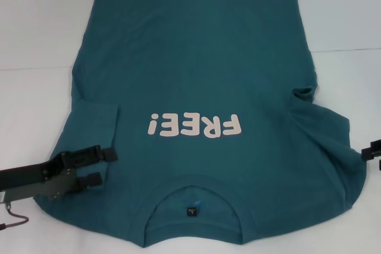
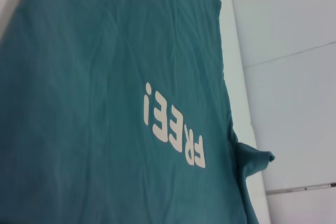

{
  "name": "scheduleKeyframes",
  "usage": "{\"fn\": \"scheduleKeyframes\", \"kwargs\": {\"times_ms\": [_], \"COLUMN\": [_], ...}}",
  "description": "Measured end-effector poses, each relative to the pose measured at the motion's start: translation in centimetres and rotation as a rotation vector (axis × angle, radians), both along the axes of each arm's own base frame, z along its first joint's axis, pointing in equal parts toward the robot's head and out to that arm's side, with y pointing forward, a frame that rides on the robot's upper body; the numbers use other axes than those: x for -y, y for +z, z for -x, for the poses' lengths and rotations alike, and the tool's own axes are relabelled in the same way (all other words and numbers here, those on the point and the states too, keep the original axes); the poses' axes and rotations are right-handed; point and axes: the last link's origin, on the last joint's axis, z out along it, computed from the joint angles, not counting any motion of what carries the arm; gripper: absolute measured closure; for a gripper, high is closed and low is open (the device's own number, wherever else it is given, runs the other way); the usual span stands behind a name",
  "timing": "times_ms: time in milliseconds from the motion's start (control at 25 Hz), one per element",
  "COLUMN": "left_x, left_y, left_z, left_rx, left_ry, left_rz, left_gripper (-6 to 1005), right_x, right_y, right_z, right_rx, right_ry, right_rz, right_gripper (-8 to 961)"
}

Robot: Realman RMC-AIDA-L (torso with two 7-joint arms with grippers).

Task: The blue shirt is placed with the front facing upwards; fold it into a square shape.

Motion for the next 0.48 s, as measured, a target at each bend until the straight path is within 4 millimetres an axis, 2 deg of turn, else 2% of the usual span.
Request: {"fn": "scheduleKeyframes", "kwargs": {"times_ms": [480], "left_x": [0.2], "left_y": [0.0], "left_z": [0.2], "left_rx": [0.001], "left_ry": [0.005], "left_rz": [0.0], "left_gripper": [52], "right_x": [-0.9], "right_y": [-2.0], "right_z": [0.2], "right_rx": [-0.033], "right_ry": [0.0], "right_rz": [-0.038], "right_gripper": [386]}}
